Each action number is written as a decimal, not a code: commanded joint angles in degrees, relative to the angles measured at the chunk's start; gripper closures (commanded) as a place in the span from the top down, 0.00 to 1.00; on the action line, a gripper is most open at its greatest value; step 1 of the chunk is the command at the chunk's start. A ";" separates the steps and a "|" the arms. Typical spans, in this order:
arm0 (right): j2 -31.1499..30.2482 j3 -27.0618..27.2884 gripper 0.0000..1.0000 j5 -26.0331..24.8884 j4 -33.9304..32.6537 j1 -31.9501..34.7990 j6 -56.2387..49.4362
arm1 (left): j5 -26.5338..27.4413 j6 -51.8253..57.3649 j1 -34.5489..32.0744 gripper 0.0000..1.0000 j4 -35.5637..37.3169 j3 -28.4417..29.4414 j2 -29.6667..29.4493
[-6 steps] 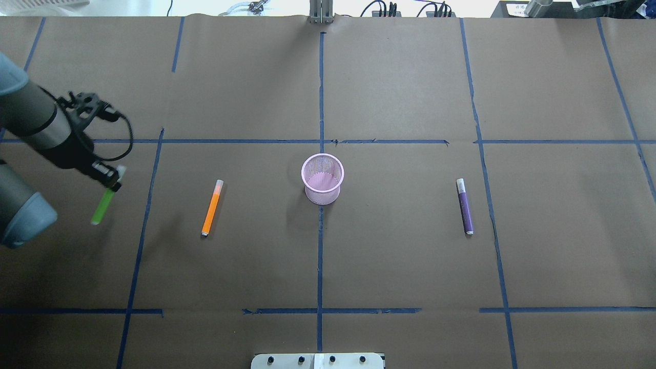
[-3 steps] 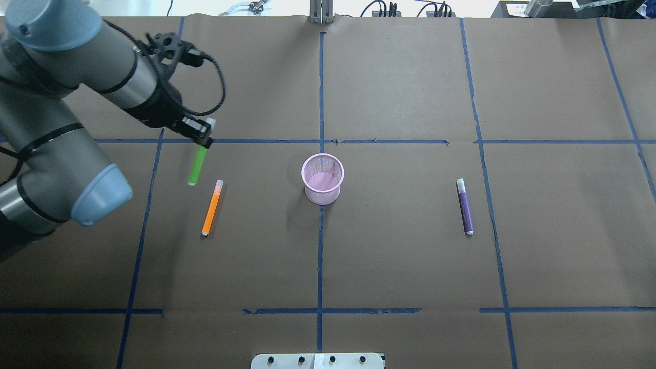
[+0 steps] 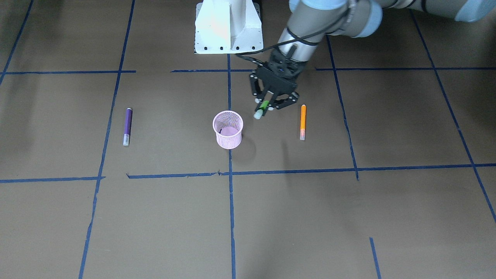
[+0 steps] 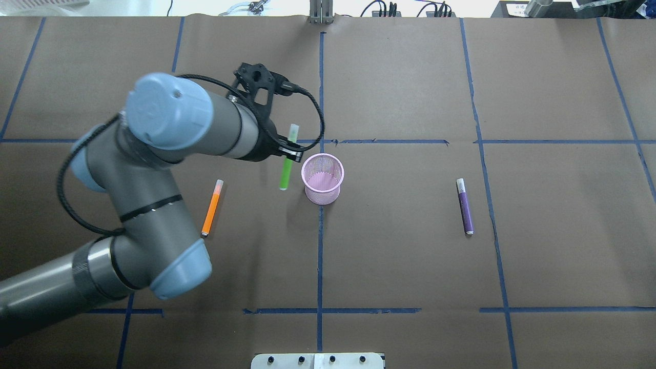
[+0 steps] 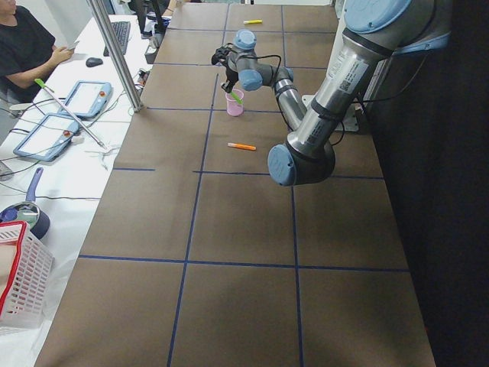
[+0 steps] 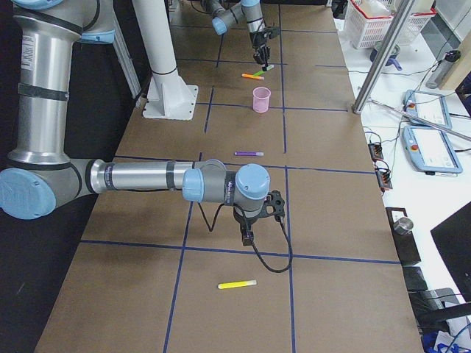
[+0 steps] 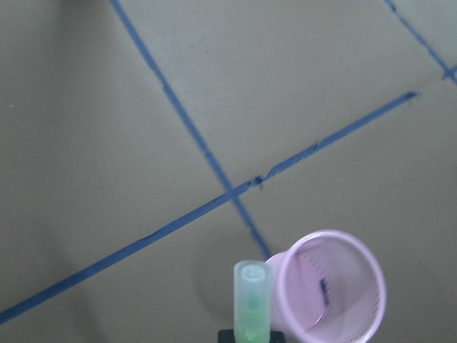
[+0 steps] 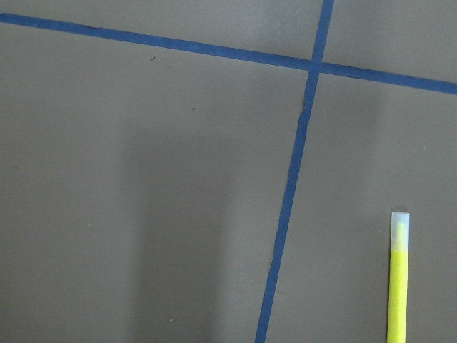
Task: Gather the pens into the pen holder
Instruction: 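Carry the green marker with the left gripper and drop it into the pink holder, then raise the left gripper away from the holder while the right gripper grasps the yellow marker, then carry the yellow marker with the right gripper and drop it into the holder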
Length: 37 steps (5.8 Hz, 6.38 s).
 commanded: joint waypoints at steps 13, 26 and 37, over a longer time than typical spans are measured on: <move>6.77 -27.75 0.98 -3.48 17.71 -2.11 5.33 | -3.10 -11.04 -4.29 0.93 -1.20 1.79 2.23; 11.45 -38.69 0.03 -5.67 17.75 -6.94 4.24 | -3.64 -15.35 -4.29 0.93 -0.31 0.56 2.32; 23.62 -1.69 0.00 -14.17 45.88 -30.90 51.37 | -3.55 -15.09 -4.82 0.95 -1.01 -2.78 4.96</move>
